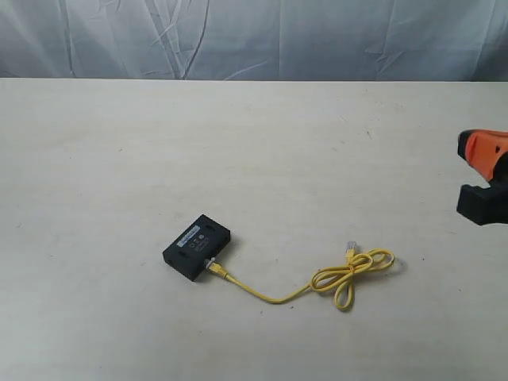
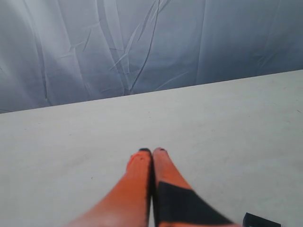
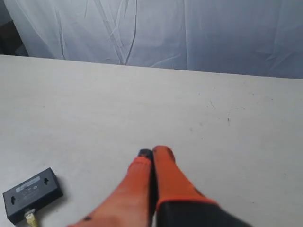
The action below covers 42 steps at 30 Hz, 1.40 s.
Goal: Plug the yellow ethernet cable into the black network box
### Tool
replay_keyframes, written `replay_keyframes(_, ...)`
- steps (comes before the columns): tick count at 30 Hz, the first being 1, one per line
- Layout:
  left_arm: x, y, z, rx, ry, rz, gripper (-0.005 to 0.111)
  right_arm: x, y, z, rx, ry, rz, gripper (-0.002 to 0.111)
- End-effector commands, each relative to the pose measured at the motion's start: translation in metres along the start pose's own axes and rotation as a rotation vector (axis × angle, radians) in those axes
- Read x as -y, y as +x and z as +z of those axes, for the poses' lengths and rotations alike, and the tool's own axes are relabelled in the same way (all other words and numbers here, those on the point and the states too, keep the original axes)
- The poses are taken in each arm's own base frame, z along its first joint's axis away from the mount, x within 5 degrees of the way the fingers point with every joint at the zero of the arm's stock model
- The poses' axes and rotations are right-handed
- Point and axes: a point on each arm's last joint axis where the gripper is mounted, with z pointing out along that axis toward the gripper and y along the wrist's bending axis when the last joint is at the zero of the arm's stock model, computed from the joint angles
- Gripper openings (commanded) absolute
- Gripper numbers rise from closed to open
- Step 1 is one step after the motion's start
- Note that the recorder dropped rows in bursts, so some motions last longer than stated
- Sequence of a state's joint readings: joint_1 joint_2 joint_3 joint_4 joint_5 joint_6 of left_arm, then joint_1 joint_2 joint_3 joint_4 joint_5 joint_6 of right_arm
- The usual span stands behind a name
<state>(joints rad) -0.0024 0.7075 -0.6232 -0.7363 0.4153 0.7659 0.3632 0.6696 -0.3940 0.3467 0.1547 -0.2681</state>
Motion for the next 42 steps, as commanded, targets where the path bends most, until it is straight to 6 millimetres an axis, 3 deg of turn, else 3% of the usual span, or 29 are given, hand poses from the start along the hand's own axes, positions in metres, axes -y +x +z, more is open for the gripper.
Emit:
replay_keyframes(1,0.001,0.001,-0.002,0.005,0.001,-0.004,0.000,0.001,-0.002,-0.005,0.034,0.009,-0.002,0.000)
replay_keyframes(9,0.001,0.001,-0.002,0.005,0.001,-0.004,0.000,0.001,-0.001,-0.011,0.059,0.010,-0.002,0.000)
replay_keyframes(15,0.001,0.001,-0.002,0.005,0.001,-0.004,0.000,0.001,0.012,-0.044,0.204,0.020,-0.081,0.000)
replay_keyframes(19,0.001,0.001,-0.002,0.005,0.001,-0.004,0.000,0.002,0.036,-0.060,0.286,0.012,-0.068,0.000)
replay_keyframes(22,0.001,0.001,-0.002,0.005,0.001,-0.004,0.000,0.003,0.055,-0.061,0.296,0.011,-0.069,0.000)
replay_keyframes(24,0.001,0.001,-0.002,0.005,0.001,-0.004,0.000,0.005,0.079,-0.056,0.273,0.011,-0.068,0.000)
replay_keyframes(27,0.001,0.001,-0.002,0.005,0.001,-0.004,0.000,0.006,0.098,-0.053,0.255,0.004,-0.069,0.000)
replay_keyframes(28,0.001,0.001,-0.002,0.005,0.001,-0.004,0.000,0.003,0.108,-0.051,0.141,-0.026,-0.066,0.000)
replay_keyframes(38,0.001,0.001,-0.002,0.005,0.001,-0.004,0.000,0.002,0.111,-0.051,0.113,-0.039,-0.053,0.000)
replay_keyframes(42,0.001,0.001,-0.002,0.005,0.001,-0.004,0.000,0.006,0.111,-0.051,0.106,0.014,-0.163,0.000)
